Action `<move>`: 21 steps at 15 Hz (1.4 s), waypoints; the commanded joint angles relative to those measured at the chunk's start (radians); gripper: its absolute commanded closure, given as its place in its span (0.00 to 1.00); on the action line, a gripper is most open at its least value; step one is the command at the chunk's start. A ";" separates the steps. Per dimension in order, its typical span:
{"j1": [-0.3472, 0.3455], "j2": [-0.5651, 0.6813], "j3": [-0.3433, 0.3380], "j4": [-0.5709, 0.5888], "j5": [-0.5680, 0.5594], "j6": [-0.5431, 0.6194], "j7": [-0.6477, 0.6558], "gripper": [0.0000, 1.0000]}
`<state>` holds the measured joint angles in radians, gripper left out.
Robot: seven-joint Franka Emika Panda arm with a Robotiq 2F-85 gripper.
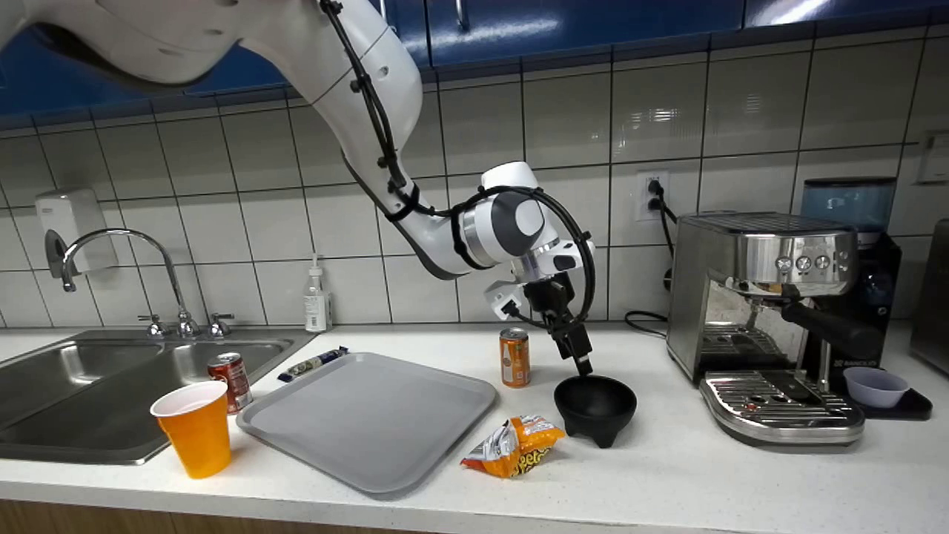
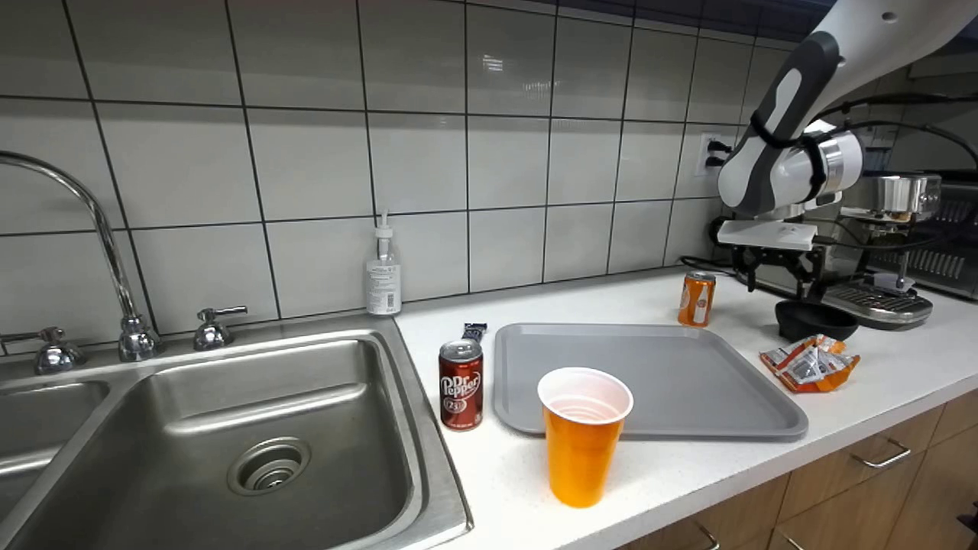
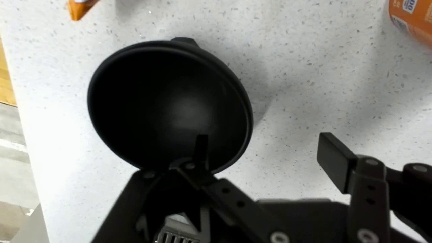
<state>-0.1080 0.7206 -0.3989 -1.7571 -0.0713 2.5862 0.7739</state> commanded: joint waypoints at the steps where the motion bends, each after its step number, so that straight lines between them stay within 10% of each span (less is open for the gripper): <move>1: 0.008 -0.035 0.003 -0.001 0.006 -0.023 -0.021 0.00; 21: 0.095 -0.088 0.037 -0.012 -0.010 -0.003 -0.031 0.00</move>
<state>0.0003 0.6537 -0.3880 -1.7581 -0.0792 2.5880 0.7735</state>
